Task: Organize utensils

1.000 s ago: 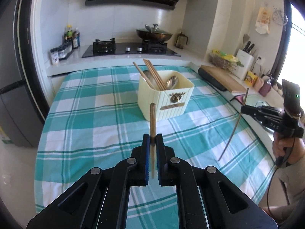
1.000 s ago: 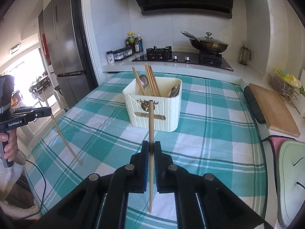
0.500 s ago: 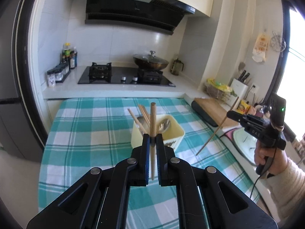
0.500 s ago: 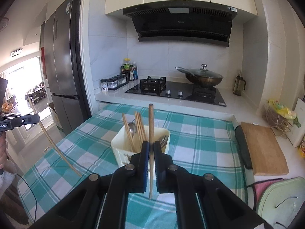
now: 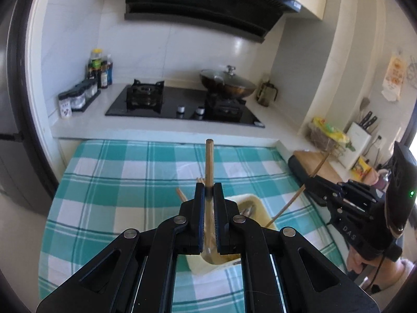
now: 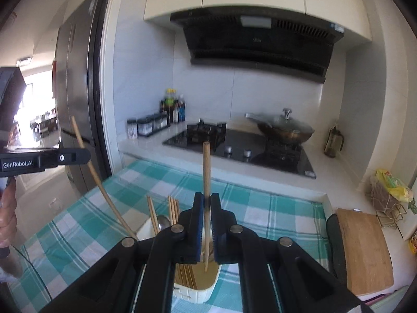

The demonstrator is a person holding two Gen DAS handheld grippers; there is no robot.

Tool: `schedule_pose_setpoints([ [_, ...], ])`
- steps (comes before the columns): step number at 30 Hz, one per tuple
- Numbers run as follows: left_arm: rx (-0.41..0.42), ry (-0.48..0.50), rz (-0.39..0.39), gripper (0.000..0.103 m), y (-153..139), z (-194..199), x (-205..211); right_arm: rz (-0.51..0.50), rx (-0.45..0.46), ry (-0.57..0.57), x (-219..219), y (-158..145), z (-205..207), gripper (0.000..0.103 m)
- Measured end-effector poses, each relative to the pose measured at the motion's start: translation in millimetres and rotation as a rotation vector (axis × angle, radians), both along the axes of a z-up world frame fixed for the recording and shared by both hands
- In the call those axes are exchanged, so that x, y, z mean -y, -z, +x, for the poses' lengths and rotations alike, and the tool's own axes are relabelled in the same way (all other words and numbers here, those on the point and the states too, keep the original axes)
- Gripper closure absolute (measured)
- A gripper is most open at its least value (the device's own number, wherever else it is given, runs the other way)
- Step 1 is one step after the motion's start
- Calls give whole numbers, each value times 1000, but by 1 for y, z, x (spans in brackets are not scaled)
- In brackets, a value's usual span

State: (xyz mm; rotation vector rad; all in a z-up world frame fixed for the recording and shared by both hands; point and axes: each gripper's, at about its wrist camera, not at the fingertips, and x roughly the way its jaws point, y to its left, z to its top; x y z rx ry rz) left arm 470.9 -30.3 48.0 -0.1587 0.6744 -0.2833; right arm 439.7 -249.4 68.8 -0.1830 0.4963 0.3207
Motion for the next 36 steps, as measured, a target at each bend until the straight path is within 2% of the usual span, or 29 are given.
schedule_pose_setpoints([
  [3,-82,-1,15,98,29,19,7,-45,-113,13,-4,33,26,97],
  [6,-125,6,54,98,50,23,12,-22,-211,18,-1,57,46,97],
  [8,-124,3,75,92,53,15,11,1,-218,45,4,63,48,95],
  [9,-117,4,82,79,52,10,11,18,-204,54,6,62,45,86],
  [10,-94,-2,90,62,48,-1,7,41,-185,63,11,59,40,68],
  [11,-62,-13,93,53,44,-9,4,65,-158,77,16,54,33,58],
  [12,-12,-24,94,37,38,-23,0,87,-120,100,22,47,24,51],
  [13,35,-36,96,23,32,-37,-3,101,-86,119,27,41,18,50],
  [16,148,-80,76,1,17,-81,-7,140,-25,130,38,19,-16,49],
  [20,282,-143,37,0,14,-150,-5,199,75,151,46,-1,-78,33],
  [22,297,-151,32,0,18,-180,-2,221,116,175,48,-3,-114,24],
  [24,286,-164,26,0,21,-204,-2,231,125,193,47,2,-147,19],
  [28,234,-251,126,0,18,-231,3,217,90,209,41,24,-196,17],
  [30,227,-261,162,0,13,-238,6,206,67,211,37,34,-210,17],
  [36,239,-224,179,0,-1,-256,19,124,43,219,22,23,-234,17],
])
